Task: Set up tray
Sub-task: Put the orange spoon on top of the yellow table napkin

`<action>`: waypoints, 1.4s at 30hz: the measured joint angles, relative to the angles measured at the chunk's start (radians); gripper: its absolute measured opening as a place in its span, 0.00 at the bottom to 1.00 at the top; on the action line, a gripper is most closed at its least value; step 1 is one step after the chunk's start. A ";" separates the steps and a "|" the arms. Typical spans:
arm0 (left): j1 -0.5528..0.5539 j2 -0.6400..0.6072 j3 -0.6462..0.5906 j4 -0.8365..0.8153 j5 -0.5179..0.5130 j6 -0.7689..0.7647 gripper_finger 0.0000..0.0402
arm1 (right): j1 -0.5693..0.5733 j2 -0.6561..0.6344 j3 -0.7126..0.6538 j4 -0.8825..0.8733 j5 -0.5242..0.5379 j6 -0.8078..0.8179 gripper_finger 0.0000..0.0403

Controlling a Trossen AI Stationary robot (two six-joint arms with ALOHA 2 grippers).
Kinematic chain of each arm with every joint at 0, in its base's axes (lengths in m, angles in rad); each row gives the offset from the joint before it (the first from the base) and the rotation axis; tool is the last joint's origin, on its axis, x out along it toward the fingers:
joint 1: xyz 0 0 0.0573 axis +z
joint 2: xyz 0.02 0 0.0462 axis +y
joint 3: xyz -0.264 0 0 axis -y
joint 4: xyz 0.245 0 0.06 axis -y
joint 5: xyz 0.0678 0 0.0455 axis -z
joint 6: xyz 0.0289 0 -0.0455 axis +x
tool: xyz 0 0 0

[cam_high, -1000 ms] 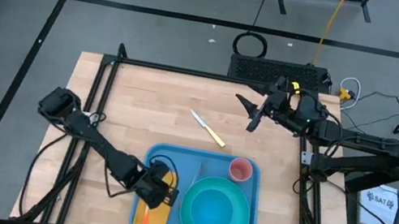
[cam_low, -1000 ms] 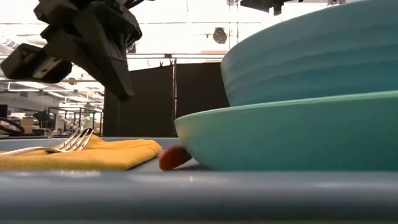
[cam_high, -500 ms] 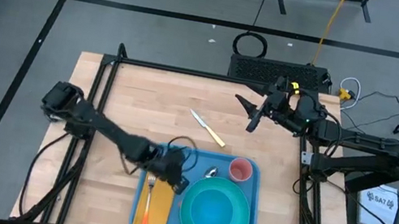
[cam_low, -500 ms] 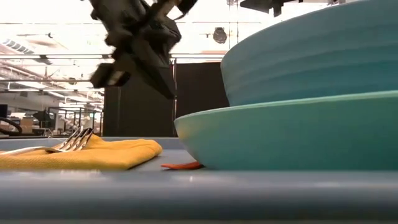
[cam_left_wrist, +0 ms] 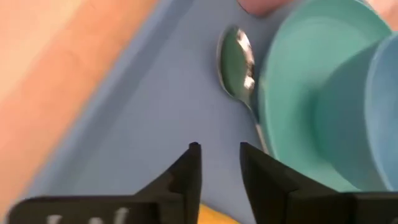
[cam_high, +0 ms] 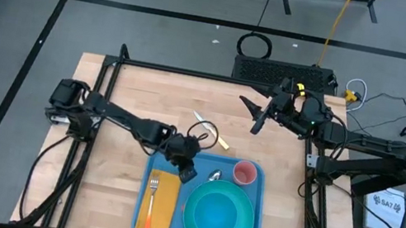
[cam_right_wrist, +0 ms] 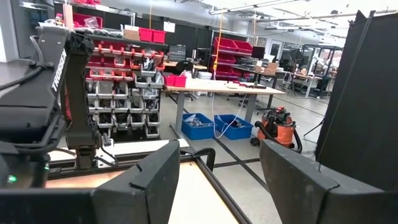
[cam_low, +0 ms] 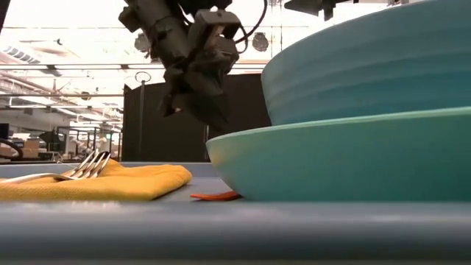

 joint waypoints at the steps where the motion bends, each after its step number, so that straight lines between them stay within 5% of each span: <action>1: 0.009 0.006 0.000 0.009 -0.004 0.024 0.31 | 0.000 0.000 0.000 0.000 0.000 0.001 0.53; 7: 0.055 0.036 0.001 0.070 0.034 0.194 0.40 | 0.000 0.000 0.000 -0.005 0.000 0.009 0.53; 19: 0.151 0.086 -0.002 0.218 0.224 0.481 0.40 | 0.000 0.000 0.000 -0.004 0.001 0.035 0.53; 27: 0.197 0.150 -0.057 0.422 0.372 0.516 0.40 | -0.001 0.000 0.000 -0.004 0.054 0.028 0.53; 42: 0.204 0.227 -0.067 0.518 0.552 0.652 0.40 | 0.000 0.000 0.000 -0.005 0.048 0.027 0.53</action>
